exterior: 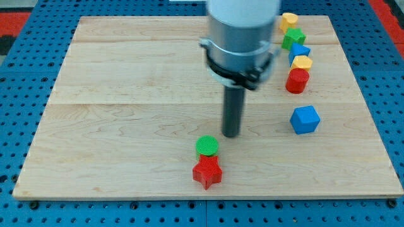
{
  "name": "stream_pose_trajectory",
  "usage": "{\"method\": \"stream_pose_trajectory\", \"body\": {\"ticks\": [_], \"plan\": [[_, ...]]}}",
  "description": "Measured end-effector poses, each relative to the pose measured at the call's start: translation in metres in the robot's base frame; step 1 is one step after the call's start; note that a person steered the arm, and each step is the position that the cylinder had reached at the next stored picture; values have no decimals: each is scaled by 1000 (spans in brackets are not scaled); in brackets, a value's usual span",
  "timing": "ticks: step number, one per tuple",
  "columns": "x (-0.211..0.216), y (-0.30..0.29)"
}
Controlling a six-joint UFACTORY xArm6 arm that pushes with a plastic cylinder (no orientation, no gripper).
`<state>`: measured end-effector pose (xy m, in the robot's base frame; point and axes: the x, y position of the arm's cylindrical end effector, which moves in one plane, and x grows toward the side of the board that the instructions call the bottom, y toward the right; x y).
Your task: Push the red star to the bottom left of the green circle
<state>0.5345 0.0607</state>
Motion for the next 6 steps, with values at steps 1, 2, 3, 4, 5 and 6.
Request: {"method": "stream_pose_trajectory", "body": {"ticks": [1, 2, 3, 4, 5, 6], "plan": [[83, 19], [83, -40], [74, -70], [45, -70], [56, -49], [44, 43]]}}
